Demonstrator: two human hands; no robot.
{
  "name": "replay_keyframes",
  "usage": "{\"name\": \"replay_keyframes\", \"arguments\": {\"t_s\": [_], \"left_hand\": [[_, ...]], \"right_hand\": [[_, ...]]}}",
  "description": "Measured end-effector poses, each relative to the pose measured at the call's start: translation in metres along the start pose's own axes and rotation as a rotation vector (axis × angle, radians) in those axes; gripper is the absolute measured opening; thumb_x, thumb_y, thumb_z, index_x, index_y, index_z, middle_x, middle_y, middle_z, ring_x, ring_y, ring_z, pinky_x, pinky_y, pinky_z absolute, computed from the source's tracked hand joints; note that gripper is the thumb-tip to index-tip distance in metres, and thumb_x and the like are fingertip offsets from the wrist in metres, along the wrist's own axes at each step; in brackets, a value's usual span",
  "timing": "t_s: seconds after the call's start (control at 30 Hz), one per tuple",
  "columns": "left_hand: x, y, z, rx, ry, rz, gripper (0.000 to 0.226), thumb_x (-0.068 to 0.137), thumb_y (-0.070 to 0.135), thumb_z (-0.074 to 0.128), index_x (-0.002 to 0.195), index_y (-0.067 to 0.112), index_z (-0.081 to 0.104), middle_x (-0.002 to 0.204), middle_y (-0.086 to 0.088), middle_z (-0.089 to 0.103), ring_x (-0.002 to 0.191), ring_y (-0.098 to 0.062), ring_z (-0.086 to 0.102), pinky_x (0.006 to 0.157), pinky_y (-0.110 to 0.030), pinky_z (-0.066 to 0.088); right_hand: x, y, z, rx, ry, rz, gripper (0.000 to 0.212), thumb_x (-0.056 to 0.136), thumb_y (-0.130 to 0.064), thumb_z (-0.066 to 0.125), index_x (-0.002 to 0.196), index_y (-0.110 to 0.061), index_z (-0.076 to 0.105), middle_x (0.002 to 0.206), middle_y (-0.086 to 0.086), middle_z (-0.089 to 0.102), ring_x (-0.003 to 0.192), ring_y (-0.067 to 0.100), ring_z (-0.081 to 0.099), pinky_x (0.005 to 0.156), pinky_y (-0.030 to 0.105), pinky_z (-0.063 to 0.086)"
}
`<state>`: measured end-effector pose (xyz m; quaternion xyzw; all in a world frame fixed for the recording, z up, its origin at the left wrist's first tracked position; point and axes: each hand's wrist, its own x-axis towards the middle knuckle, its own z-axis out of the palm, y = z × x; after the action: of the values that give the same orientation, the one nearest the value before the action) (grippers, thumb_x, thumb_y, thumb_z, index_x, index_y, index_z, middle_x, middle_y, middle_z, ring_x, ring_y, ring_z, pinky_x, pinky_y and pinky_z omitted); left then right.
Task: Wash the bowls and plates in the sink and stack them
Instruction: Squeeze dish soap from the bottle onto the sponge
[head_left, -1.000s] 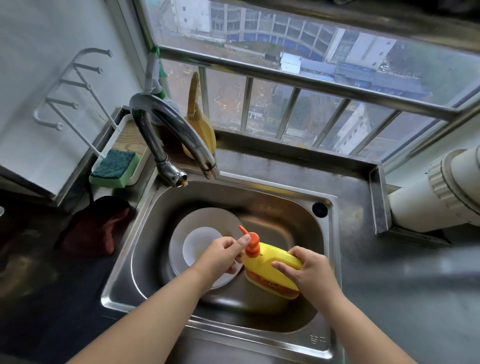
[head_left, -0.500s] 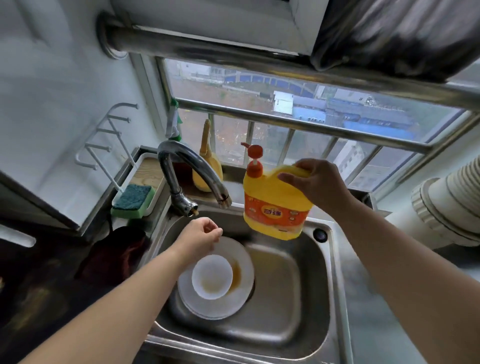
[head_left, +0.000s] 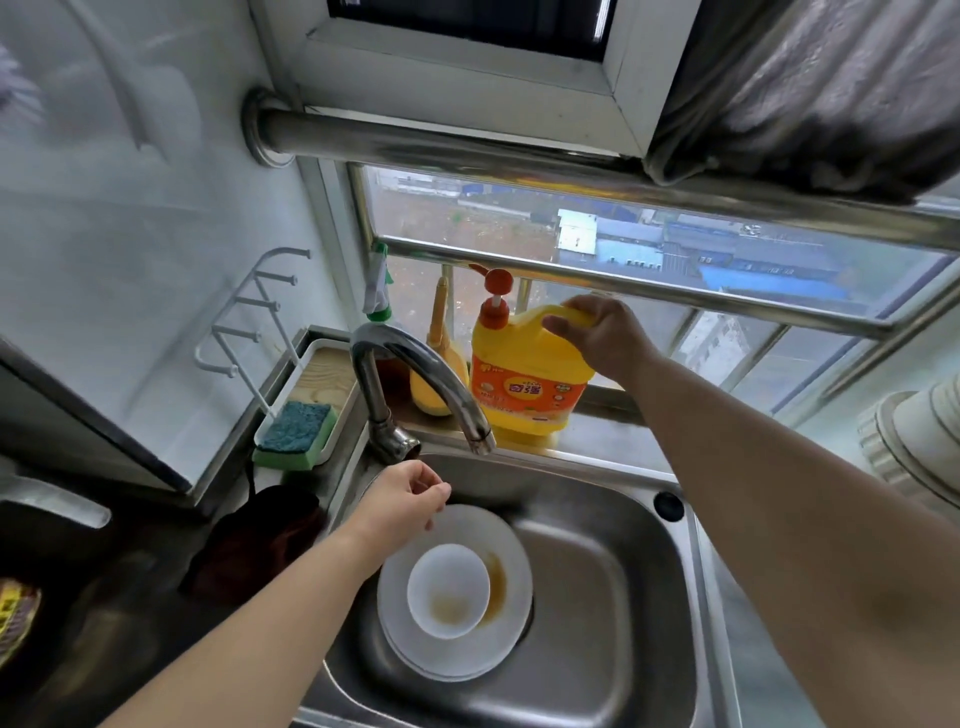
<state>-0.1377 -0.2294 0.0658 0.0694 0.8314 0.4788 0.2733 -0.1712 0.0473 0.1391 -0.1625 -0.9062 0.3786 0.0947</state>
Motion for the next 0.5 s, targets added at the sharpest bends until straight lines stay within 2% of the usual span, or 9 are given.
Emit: {"name": "replay_keyframes", "arguments": {"t_s": [0.07, 0.17, 0.23, 0.37, 0.5], "left_hand": [[0.001, -0.002, -0.001, 0.000, 0.005, -0.003, 0.010, 0.092, 0.018, 0.060, 0.087, 0.009, 0.060, 0.082, -0.011, 0.066, 0.064, -0.016, 0.059, 0.069, -0.031, 0.052], [0.003, -0.004, -0.002, -0.002, 0.006, 0.000, 0.010, 0.092, 0.017, 0.060, 0.085, 0.010, 0.060, 0.081, -0.011, 0.066, 0.064, -0.015, 0.058, 0.066, -0.029, 0.051], [0.004, -0.005, -0.001, -0.005, 0.003, -0.001, 0.011, 0.092, 0.017, 0.060, 0.083, 0.010, 0.060, 0.078, -0.010, 0.065, 0.062, -0.015, 0.058, 0.064, -0.028, 0.050], [0.008, -0.007, 0.001, -0.005, -0.010, -0.006, 0.011, 0.092, 0.016, 0.060, 0.084, 0.009, 0.060, 0.074, -0.006, 0.064, 0.058, -0.013, 0.057, 0.060, -0.024, 0.048], [0.011, -0.011, 0.003, 0.003, -0.032, -0.019, 0.011, 0.091, 0.017, 0.060, 0.083, 0.009, 0.061, 0.074, -0.009, 0.064, 0.062, -0.014, 0.057, 0.063, -0.028, 0.048]], "right_hand": [[0.006, 0.003, 0.002, -0.020, -0.015, 0.034, 0.052, 0.076, -0.058, 0.063, 0.114, -0.023, 0.064, 0.114, 0.000, 0.051, 0.108, 0.031, 0.049, 0.095, 0.051, 0.046], [0.011, 0.000, 0.004, 0.000, -0.046, 0.072, 0.045, 0.082, -0.044, 0.067, 0.120, -0.021, 0.061, 0.129, 0.006, 0.039, 0.117, 0.028, 0.041, 0.103, 0.048, 0.042], [0.012, -0.004, 0.005, -0.016, -0.064, 0.074, 0.044, 0.084, -0.037, 0.067, 0.123, -0.019, 0.059, 0.132, 0.008, 0.036, 0.118, 0.027, 0.039, 0.104, 0.045, 0.041], [0.009, -0.008, 0.003, -0.086, -0.056, 0.026, 0.046, 0.082, -0.033, 0.071, 0.124, -0.017, 0.060, 0.126, 0.007, 0.041, 0.109, 0.021, 0.040, 0.098, 0.039, 0.044], [0.003, -0.012, 0.000, -0.131, -0.107, -0.045, 0.042, 0.086, -0.024, 0.068, 0.125, -0.013, 0.058, 0.116, 0.006, 0.051, 0.105, 0.023, 0.049, 0.089, 0.034, 0.045]]}}
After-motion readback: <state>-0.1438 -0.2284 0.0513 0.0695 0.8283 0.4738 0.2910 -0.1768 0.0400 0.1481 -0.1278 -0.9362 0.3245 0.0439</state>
